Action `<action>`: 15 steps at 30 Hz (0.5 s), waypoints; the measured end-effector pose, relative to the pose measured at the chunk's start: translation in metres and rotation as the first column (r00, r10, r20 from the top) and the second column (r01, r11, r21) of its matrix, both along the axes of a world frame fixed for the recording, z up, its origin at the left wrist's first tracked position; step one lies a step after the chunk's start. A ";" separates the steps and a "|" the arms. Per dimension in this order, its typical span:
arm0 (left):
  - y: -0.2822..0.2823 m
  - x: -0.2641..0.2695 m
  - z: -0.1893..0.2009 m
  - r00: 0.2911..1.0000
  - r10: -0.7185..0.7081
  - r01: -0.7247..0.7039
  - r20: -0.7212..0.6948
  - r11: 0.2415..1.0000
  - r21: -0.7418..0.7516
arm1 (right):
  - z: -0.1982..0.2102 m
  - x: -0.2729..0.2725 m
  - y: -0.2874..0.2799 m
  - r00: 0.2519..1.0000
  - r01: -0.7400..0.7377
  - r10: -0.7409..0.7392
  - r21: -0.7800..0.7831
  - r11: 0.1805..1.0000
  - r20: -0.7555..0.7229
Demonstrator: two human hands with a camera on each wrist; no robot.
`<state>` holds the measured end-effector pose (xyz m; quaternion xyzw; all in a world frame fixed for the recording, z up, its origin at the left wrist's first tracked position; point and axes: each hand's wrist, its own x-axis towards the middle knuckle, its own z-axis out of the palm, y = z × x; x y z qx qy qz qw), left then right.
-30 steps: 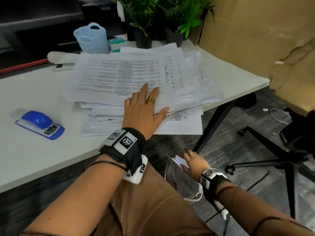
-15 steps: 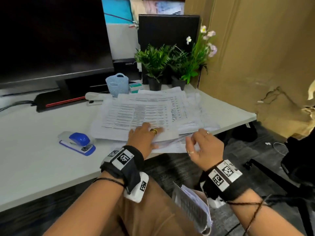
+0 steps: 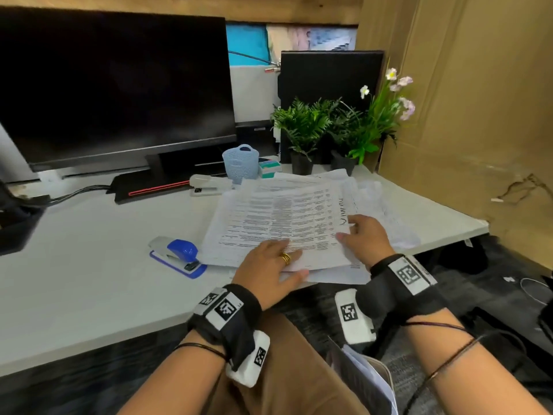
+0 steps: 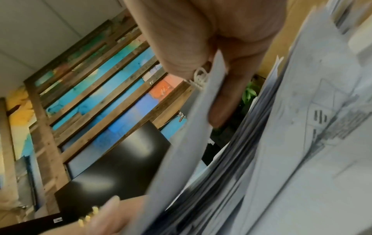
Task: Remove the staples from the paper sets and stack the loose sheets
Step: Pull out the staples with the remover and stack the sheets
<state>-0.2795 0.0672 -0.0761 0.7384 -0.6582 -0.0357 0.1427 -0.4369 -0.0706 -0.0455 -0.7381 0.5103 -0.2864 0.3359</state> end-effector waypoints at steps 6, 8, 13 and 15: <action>0.020 0.050 0.027 0.865 0.500 -0.497 -0.047 0.840 -0.217 | 0.012 -0.007 0.004 0.956 0.065 0.000 -0.211 0.975 0.294; 0.023 0.072 0.032 0.811 0.578 -0.582 -0.090 0.783 -0.218 | 0.015 -0.004 0.007 0.915 0.048 0.033 -0.189 0.981 0.402; 0.044 0.097 0.049 0.764 0.358 -0.598 -0.537 0.706 -0.380 | 0.012 0.016 0.017 0.857 -0.085 0.106 -0.064 0.994 0.504; 0.063 0.102 0.061 0.694 0.342 -0.658 -0.633 0.658 -0.366 | 0.010 0.028 0.026 0.858 -0.168 0.167 -0.041 0.985 0.486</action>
